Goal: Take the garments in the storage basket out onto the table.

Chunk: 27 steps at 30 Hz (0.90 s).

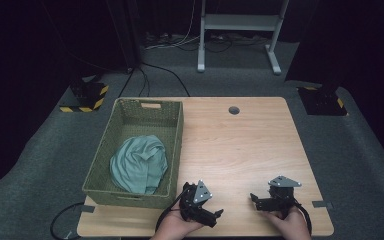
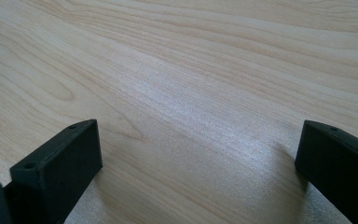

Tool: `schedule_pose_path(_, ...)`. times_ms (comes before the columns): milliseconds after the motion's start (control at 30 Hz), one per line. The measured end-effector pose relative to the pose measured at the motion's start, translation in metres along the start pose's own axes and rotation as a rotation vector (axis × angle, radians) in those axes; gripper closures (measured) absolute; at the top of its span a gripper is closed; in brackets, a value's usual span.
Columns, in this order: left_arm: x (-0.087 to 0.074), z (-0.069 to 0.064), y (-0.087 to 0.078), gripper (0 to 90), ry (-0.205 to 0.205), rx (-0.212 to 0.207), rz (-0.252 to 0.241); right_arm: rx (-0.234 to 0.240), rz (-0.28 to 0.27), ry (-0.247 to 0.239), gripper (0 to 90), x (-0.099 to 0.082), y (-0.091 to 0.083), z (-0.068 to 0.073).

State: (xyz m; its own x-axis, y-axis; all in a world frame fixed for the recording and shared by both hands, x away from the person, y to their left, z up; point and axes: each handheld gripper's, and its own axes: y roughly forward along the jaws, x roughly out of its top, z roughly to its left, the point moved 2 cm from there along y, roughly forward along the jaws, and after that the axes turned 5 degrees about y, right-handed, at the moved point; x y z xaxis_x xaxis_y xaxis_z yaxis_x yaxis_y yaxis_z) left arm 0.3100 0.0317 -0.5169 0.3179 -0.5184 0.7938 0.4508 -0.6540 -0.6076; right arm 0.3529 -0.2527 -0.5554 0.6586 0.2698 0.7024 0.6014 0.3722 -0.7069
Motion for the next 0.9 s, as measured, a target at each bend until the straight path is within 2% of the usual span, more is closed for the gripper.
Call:
schedule_pose_path(267,0.009,0.0,-0.016,0.7,-0.003,0.006,-0.043,0.001,-0.001,0.001,0.0,0.0,0.0,0.0)
schedule_pose_path(500,0.018,-0.001,-0.032,0.7,0.012,0.011,-0.074,-0.01,0.002,-0.013,0.0,0.0,0.001,0.001)
schedule_pose_path(900,0.025,0.005,-0.051,0.7,-0.005,0.034,-0.119,0.001,0.0,0.001,0.0,0.0,0.0,0.0)
